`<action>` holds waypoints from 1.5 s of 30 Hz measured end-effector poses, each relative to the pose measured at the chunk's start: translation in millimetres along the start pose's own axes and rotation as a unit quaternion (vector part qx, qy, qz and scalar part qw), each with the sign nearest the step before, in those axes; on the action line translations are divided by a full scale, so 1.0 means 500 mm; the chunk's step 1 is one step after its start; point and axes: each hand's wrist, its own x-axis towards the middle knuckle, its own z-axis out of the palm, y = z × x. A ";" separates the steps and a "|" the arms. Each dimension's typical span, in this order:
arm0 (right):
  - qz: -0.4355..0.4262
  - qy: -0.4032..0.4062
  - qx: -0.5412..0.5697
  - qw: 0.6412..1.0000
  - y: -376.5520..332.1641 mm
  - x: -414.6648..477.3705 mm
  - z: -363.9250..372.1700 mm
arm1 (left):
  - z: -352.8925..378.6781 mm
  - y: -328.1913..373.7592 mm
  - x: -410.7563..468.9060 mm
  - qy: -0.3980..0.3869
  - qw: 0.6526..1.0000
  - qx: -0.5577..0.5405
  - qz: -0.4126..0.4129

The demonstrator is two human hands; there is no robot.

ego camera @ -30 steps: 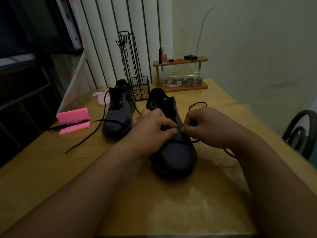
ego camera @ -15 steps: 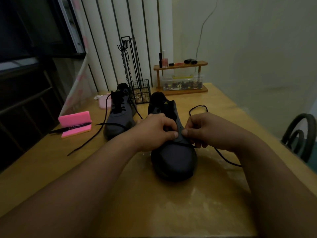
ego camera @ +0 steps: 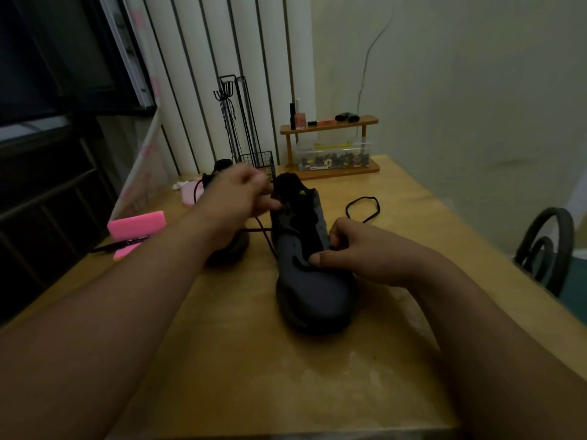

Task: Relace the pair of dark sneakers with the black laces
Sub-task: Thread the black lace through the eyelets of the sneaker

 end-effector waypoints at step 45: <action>-0.098 0.050 0.047 0.993 -0.279 0.087 -0.091 | -0.088 0.145 0.013 0.052 0.890 0.356 0.280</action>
